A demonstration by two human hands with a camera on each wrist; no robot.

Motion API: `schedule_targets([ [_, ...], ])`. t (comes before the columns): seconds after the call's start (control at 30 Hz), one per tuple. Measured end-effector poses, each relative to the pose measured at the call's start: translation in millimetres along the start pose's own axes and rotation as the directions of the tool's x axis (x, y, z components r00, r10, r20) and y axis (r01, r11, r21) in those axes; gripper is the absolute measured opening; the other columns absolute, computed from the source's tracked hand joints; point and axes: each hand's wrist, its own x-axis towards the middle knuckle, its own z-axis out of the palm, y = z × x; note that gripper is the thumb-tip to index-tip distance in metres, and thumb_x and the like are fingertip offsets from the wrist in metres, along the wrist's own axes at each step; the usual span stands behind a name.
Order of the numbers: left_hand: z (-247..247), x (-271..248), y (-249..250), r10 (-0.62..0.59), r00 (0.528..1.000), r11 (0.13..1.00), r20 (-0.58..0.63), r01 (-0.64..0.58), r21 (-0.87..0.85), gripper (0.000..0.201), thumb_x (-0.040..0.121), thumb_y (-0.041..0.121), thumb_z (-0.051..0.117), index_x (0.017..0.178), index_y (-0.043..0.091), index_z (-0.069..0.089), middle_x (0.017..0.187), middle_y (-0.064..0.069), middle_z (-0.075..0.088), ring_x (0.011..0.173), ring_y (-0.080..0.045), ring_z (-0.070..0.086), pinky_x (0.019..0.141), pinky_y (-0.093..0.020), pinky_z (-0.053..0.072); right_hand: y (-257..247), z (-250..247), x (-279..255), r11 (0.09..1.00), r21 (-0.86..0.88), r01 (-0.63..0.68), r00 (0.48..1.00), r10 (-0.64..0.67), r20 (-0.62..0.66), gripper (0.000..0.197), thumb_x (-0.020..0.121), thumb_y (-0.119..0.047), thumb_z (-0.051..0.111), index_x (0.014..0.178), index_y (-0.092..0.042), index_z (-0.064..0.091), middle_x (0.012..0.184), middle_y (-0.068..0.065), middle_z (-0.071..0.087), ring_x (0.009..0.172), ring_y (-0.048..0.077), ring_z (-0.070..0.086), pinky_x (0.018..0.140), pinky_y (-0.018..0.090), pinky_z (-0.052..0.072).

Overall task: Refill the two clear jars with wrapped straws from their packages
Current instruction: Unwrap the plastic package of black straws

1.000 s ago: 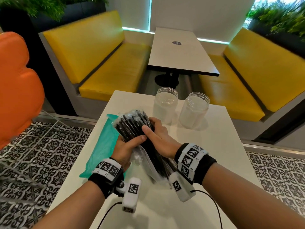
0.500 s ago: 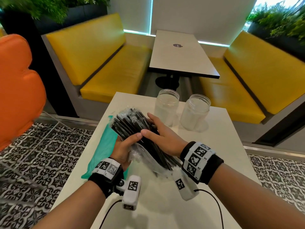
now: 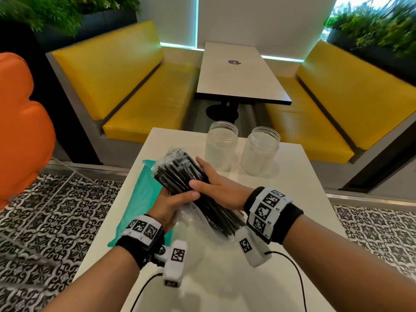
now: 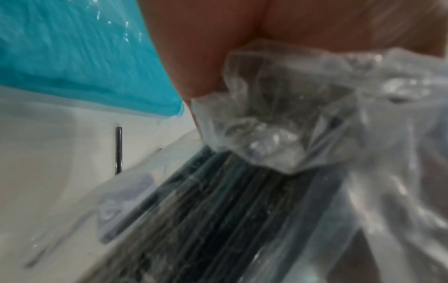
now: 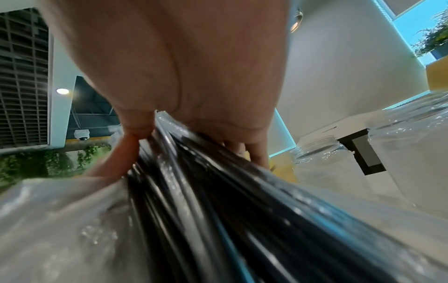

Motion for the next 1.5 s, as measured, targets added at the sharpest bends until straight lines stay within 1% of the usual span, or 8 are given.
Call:
schedule_targets([
  [0.1, 3.3, -1.4, -5.2, 0.056, 0.997, 0.997, -0.044, -0.053, 0.057, 0.084, 0.048, 0.017, 0.085, 0.128, 0.007, 0.061, 0.117, -0.014, 0.074, 0.108, -0.029, 0.072, 0.08, -0.036, 0.061, -4.8, 8.7, -0.4, 1.0, -0.025, 0.01, 1.0, -0.011, -0.029, 0.08, 0.09, -0.042, 0.056, 0.152, -0.013, 0.016, 0.152, 0.006, 0.037, 0.136, 0.016, 0.037, 0.117, 0.035, 0.028],
  [0.2, 5.8, -1.1, -7.6, 0.039, 0.996, 0.999, -0.079, -0.04, -0.005, 0.087, 0.05, 0.017, 0.086, 0.131, 0.001, 0.059, 0.117, -0.017, 0.073, 0.108, -0.032, 0.071, 0.079, -0.037, 0.061, -8.7, 11.3, 0.3, 0.995, -0.095, -0.034, 0.999, 0.032, -0.027, 0.095, 0.08, -0.058, 0.041, 0.156, -0.015, 0.005, 0.162, 0.007, 0.018, 0.148, 0.021, 0.017, 0.122, 0.04, 0.014],
  [0.3, 5.0, -0.4, -4.0, -0.008, 0.998, 0.992, -0.066, 0.0, -0.125, 0.082, 0.049, 0.013, 0.09, 0.126, 0.002, 0.063, 0.113, -0.021, 0.073, 0.104, -0.037, 0.071, 0.083, -0.045, 0.061, -11.3, 3.3, 1.1, 0.993, -0.112, -0.043, 0.996, 0.034, -0.076, 0.068, 0.101, -0.04, 0.035, 0.156, -0.011, 0.01, 0.163, 0.006, 0.008, 0.15, 0.021, 0.004, 0.118, 0.033, 0.005],
  [0.57, -3.5, 1.2, 8.6, 0.018, 0.998, 0.982, -0.064, -0.03, -0.188, 0.077, 0.062, 0.009, 0.085, 0.134, 0.0, 0.058, 0.129, -0.031, 0.063, 0.117, -0.048, 0.063, 0.098, -0.061, 0.051, -11.9, -7.1, 5.6, 0.993, -0.114, 0.009, 0.991, -0.025, -0.132, 0.062, 0.102, -0.033, 0.047, 0.155, -0.015, 0.02, 0.157, 0.007, 0.032, 0.143, 0.019, 0.03, 0.119, 0.031, 0.019],
  [0.8, -4.8, 3.1, 15.7, 0.042, 0.999, 0.992, -0.034, -0.045, -0.122, 0.054, 0.072, 0.0, 0.073, 0.125, -0.001, 0.063, 0.116, -0.025, 0.072, 0.108, -0.044, 0.068, 0.084, -0.05, 0.059, -3.9, -12.3, 6.2, 1.0, -0.019, -0.014, 0.982, 0.01, -0.19, 0.059, 0.099, -0.037, 0.051, 0.152, -0.021, 0.029, 0.153, 0.0, 0.039, 0.138, 0.013, 0.038, 0.116, 0.034, 0.03],
  [1.17, -4.3, 5.7, 12.7, 0.04, 0.998, 0.999, -0.038, -0.041, -0.015, 0.083, 0.046, 0.022, 0.097, 0.121, 0.005, 0.066, 0.118, -0.022, 0.072, 0.111, -0.041, 0.068, 0.094, -0.053, 0.054, -16.3, -6.8, 3.9, 0.994, 0.092, -0.065, 0.982, 0.08, -0.169, 0.03, 0.096, -0.016, 0.049, 0.124, -0.007, 0.058, 0.119, 0.016, 0.064, 0.11, 0.029, 0.06, 0.101, 0.046, 0.047],
  [1.27, -5.9, 4.2, 11.1, 0.016, 0.999, 1.0, -0.036, -0.016, 0.003, 0.086, 0.043, 0.025, 0.097, 0.12, 0.007, 0.066, 0.114, -0.022, 0.073, 0.108, -0.042, 0.068, 0.096, -0.056, 0.053, -6.9, 3.9, 12.5, 0.997, 0.038, -0.062, 0.985, 0.068, -0.161, 0.053, 0.08, -0.046, 0.051, 0.123, -0.016, 0.056, 0.118, 0.013, 0.06, 0.112, 0.029, 0.055, 0.101, 0.053, 0.044],
  [1.5, -4.9, 1.2, 14.5, 0.01, 1.0, 0.999, -0.012, -0.01, 0.034, 0.105, 0.04, 0.032, 0.1, 0.131, 0.001, 0.058, 0.117, -0.021, 0.072, 0.111, -0.04, 0.068, 0.096, -0.051, 0.053, -1.2, 7.5, 9.2, 0.989, 0.104, -0.107, 0.994, 0.11, -0.026, 0.084, 0.063, -0.062, 0.044, 0.137, -0.026, 0.029, 0.132, 0.006, 0.047, 0.123, 0.025, 0.048, 0.108, 0.05, 0.038],
])
